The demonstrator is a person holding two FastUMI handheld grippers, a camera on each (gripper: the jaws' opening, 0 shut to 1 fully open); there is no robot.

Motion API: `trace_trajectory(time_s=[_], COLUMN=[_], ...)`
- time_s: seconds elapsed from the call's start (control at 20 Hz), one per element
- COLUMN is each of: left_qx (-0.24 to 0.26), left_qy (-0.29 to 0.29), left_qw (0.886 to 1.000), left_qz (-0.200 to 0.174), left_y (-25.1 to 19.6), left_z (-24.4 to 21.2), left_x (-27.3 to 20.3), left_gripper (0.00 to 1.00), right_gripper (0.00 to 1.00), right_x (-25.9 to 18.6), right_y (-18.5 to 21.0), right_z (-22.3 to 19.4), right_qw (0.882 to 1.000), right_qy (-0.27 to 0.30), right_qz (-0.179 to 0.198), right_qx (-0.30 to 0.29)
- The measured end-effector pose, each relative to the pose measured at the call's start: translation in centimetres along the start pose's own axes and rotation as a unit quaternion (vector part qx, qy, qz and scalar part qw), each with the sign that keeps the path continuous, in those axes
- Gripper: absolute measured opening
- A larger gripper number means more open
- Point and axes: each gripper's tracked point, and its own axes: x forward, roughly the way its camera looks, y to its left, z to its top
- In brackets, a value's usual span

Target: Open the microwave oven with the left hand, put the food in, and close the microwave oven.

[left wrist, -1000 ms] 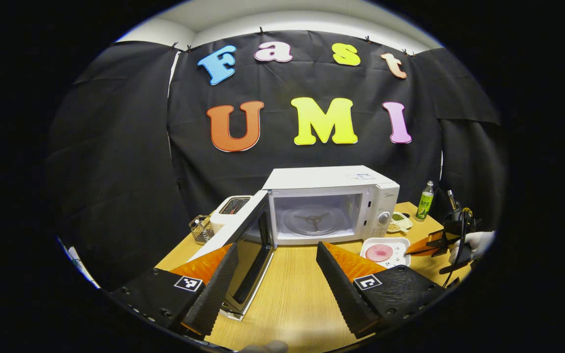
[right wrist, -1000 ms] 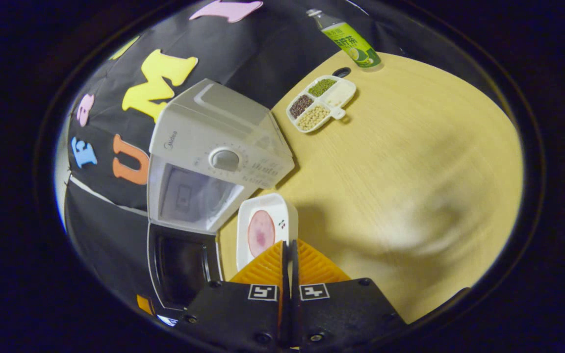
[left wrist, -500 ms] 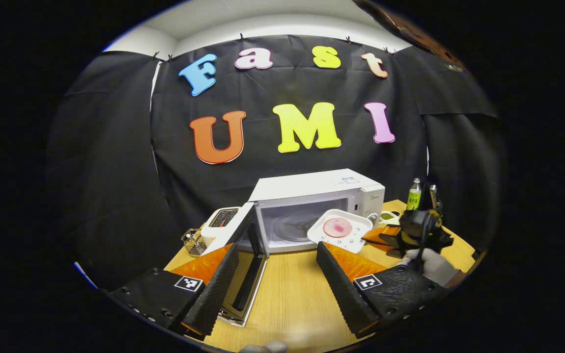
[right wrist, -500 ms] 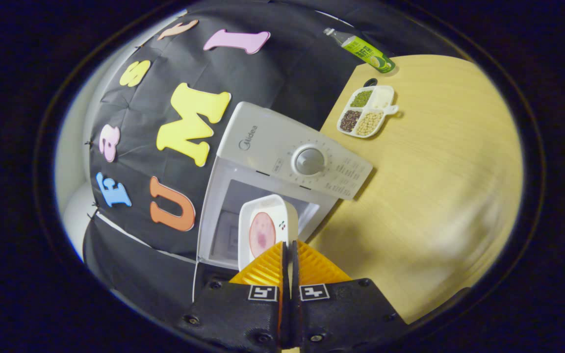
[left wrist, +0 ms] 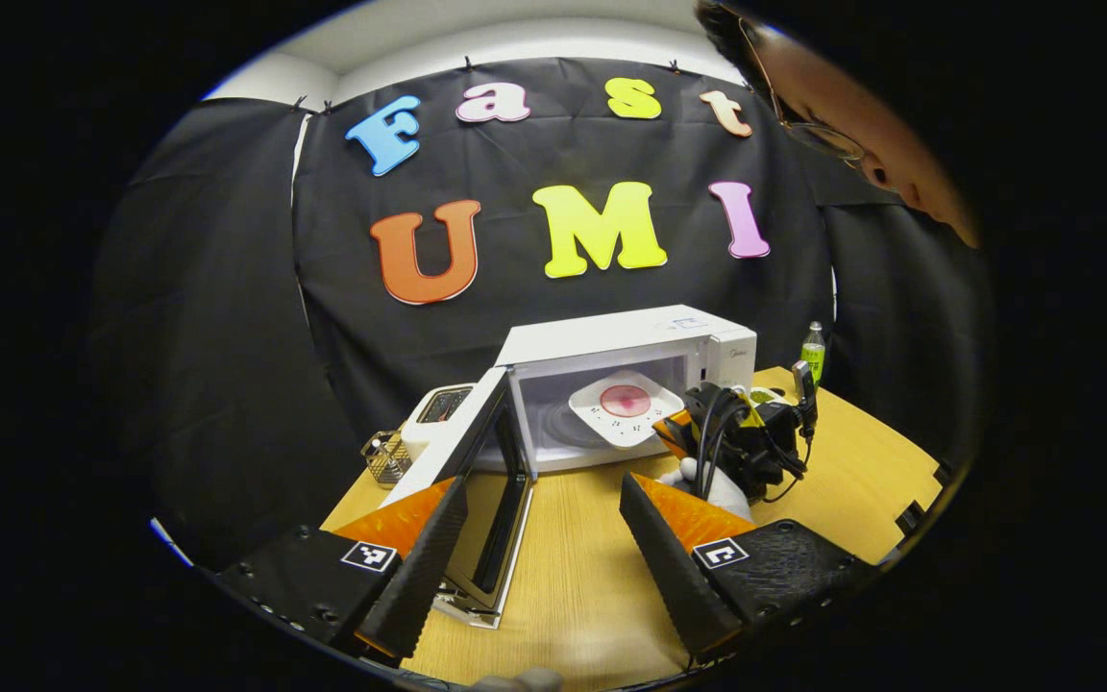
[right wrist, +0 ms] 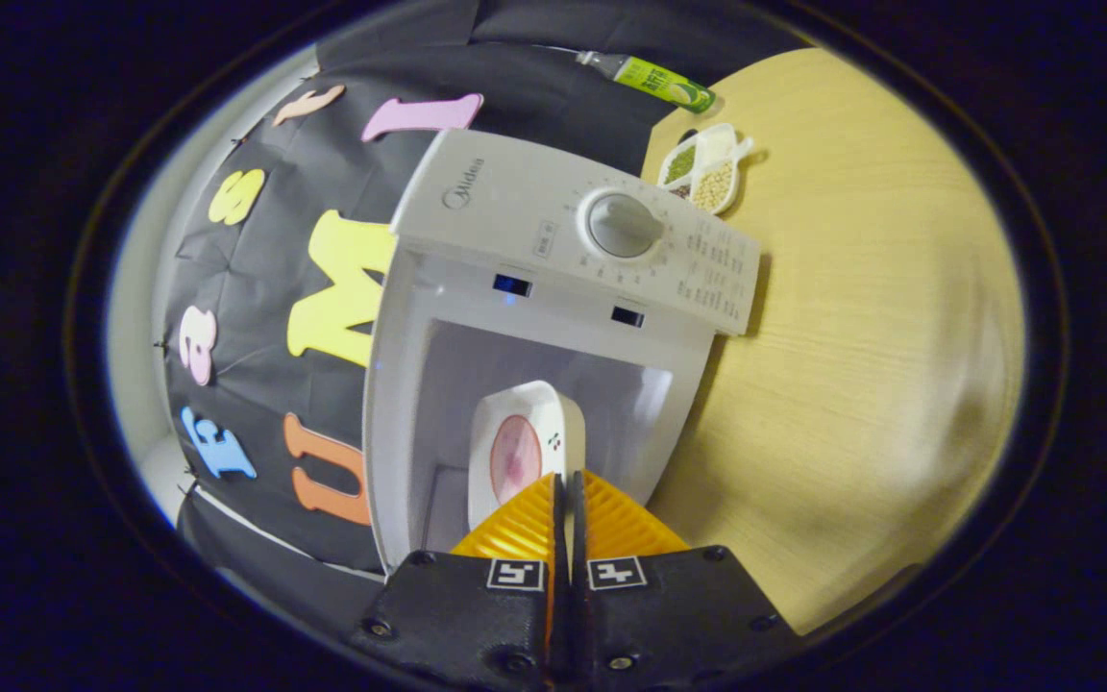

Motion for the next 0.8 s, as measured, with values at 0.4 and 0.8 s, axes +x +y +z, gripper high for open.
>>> trace_trajectory(time_s=[0.4, 0.8], left_qx=[0.008, 0.010], left_qy=[0.014, 0.015], left_qw=[1.000, 1.000], left_qz=[0.001, 0.009], left_y=[0.4, 0.7], left_z=[-1.4, -1.2], left_x=[1.3, 1.6], left_gripper=[0.96, 0.96], right_gripper=[0.04, 0.13], right_x=[6.8, 8.1], right_y=[-1.4, 0.3], right_z=[-2.4, -1.3], right_qw=[0.999, 0.999], right_qy=[-0.009, -0.025], right_qz=[-0.035, -0.012], right_qx=[-0.008, -0.022])
